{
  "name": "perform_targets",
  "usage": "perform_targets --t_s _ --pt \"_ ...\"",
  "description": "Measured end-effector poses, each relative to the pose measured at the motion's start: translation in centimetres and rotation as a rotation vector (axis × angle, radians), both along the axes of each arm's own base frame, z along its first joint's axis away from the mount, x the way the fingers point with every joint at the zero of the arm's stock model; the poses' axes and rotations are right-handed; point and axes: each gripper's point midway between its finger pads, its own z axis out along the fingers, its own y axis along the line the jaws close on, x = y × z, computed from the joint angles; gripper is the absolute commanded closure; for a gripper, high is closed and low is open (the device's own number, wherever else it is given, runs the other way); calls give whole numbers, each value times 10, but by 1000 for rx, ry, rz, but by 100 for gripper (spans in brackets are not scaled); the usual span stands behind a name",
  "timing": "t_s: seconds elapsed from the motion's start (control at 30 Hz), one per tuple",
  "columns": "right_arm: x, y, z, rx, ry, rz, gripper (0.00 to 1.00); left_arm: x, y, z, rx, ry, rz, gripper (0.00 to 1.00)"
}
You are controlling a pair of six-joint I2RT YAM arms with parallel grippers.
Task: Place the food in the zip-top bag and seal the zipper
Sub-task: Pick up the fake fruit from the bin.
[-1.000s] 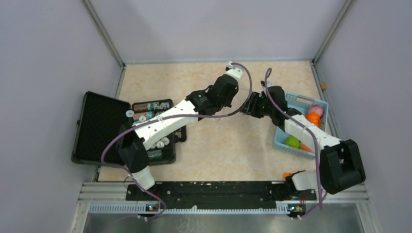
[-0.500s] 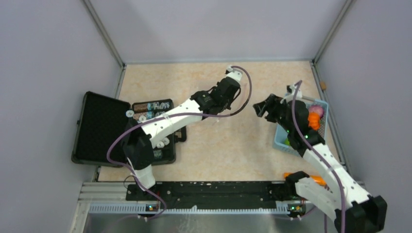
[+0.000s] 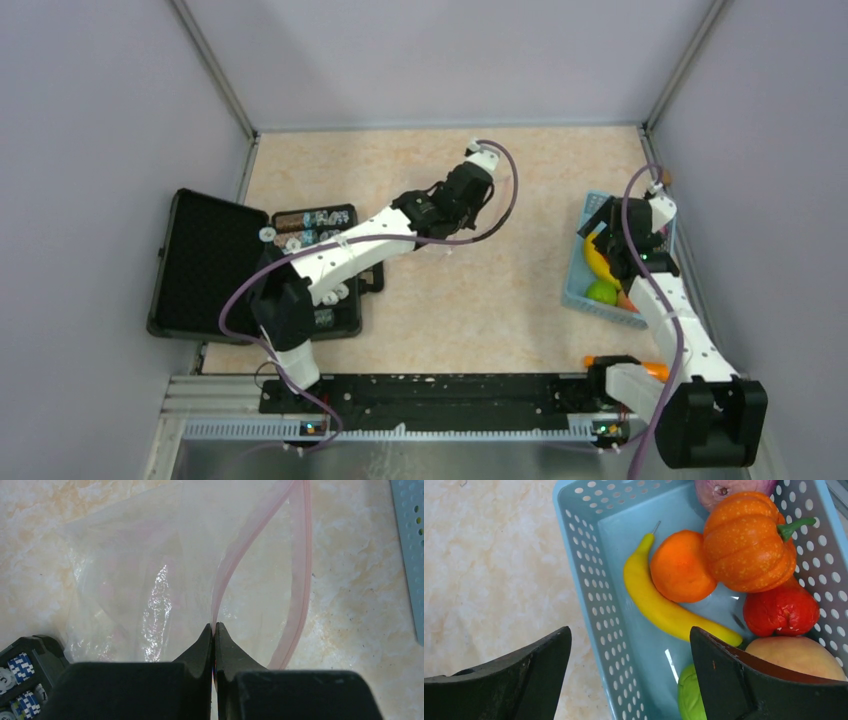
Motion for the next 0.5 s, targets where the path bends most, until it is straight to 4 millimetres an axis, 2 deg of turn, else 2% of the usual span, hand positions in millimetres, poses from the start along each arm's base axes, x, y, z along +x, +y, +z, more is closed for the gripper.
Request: perform_targets --t_s 0.17,0.3,0.4,0.5 --pt "-3 -3 -3 8 20 -12 13 -2 3 1 -1 -10 -6 100" --pt "-4 -20 -9 24 46 -62 17 -4 4 4 -10 -14 -10 100" --pt "-6 -31 -21 32 90 -78 22 -5 5 3 -10 -13 -12 100" --pt "-6 -34 -40 52 158 -62 29 -6 6 1 -8 -11 -13 100"
